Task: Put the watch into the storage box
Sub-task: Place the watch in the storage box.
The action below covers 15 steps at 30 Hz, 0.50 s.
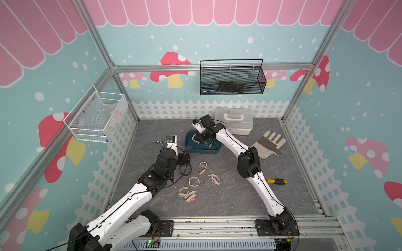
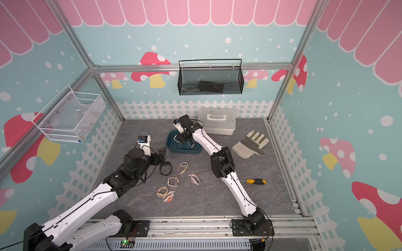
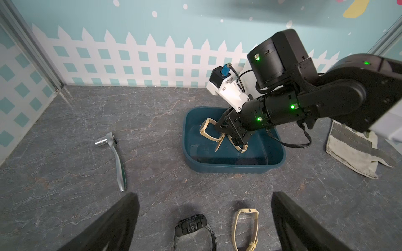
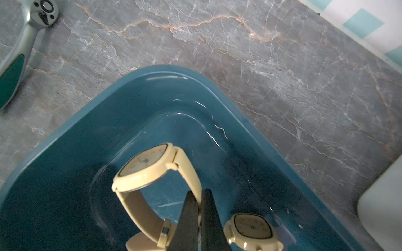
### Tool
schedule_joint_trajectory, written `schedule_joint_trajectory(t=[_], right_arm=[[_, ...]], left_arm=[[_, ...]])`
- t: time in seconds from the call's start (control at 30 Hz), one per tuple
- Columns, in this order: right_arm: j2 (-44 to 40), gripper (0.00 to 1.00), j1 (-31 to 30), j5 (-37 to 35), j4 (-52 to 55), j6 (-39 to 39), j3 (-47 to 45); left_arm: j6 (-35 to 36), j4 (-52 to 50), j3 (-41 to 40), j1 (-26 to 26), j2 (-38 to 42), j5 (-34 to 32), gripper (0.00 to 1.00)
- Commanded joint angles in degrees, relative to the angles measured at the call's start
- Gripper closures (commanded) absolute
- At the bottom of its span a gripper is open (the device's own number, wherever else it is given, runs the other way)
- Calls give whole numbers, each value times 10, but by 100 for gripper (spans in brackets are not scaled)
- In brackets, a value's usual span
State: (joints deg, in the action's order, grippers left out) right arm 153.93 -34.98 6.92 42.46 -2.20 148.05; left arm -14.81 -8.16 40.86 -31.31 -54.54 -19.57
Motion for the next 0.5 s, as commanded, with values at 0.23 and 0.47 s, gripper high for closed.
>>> schedule_joint_trajectory(t=[0.23, 0.47], right_arm=[[29, 100, -5, -16, 5, 13, 16], [32, 96, -5, -17, 10, 17, 16]], left_arm=[[0, -13, -9, -5, 15, -13, 3], [0, -14, -9, -6, 14, -15, 2]])
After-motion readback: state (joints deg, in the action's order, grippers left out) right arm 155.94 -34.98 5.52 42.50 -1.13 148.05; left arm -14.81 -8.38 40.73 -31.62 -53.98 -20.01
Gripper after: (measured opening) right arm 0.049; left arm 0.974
